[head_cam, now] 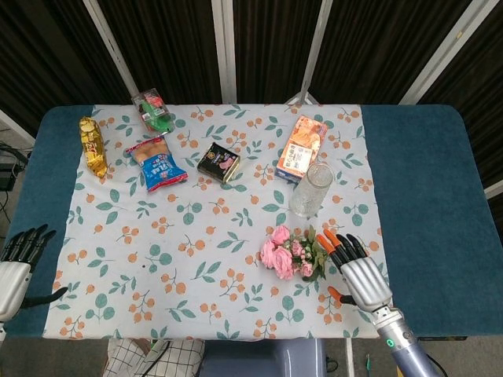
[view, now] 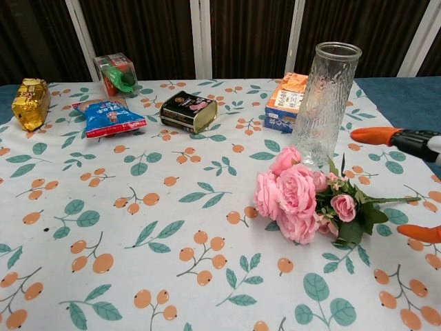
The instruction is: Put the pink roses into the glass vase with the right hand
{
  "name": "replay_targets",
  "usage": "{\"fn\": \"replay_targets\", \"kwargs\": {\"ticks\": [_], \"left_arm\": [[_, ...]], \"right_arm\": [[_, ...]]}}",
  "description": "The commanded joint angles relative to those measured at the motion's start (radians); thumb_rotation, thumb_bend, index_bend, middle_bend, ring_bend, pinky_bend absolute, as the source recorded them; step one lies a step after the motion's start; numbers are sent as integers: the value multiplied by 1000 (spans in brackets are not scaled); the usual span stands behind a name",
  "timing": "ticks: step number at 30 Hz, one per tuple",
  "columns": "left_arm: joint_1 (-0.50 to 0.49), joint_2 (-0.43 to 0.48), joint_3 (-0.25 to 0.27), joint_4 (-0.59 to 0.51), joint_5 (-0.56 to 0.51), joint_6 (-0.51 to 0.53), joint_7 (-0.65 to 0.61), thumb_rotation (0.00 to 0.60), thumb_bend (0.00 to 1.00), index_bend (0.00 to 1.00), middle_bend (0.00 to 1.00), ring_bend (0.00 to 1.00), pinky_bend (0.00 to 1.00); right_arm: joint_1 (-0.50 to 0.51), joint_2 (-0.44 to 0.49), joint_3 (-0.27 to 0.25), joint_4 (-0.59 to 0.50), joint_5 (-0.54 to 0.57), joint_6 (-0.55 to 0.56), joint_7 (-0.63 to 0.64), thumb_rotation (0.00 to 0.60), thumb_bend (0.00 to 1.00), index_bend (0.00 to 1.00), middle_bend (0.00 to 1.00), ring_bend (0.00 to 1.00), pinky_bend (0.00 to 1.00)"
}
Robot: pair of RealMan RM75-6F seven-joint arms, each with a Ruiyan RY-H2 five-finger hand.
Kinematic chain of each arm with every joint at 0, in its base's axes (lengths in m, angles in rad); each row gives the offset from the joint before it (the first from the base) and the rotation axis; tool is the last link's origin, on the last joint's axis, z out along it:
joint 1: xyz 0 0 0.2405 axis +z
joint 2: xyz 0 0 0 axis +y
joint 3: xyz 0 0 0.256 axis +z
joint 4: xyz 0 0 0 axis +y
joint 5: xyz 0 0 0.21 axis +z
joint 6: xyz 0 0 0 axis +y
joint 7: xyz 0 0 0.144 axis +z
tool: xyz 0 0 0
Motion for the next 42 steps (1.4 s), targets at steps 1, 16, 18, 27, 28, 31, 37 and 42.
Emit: {"fn": "replay_targets", "kwargs": {"ticks": [1,16,18,27,28,31,37,42], "left_arm": [[-1,3,1,0,1,-3,-6,600,0,0,0,0,0],[-7,14,4,-7,-5,-22,-35,600,0,0,0,0,0],[-7,15,4,-7,-6,-23,-36,600,0,0,0,0,0],[-9,16,4,-10,-8,-29,-37,600,0,0,0,0,0],[-10,16,4,-9,-9,-29,-36,600,0,0,0,0,0],[-10,16,4,-10,-10,-30,-38,600,0,0,0,0,0],[-10,17,3,-11,-12,-31,-43,600,0,0,0,0,0],[-10,19,4,-11,-11,-32,-47,600,0,0,0,0,0]], "right_arm": [[36,-61,25,41,52,-51,-19,600,292,0,0,0,0],[134,-208,104,187,192,-152,-52,600,292,0,5,10,0],[142,-221,110,204,208,-159,-52,600,292,0,27,38,0],[170,-289,118,263,241,-166,-44,600,292,151,232,262,123],[176,-302,120,273,239,-164,-41,600,292,176,257,285,146],[186,-326,123,293,233,-158,-33,600,292,285,350,374,233],[198,-359,128,320,225,-140,-7,600,293,418,460,479,324],[190,-339,128,293,214,-107,7,600,299,424,461,480,324]]}}
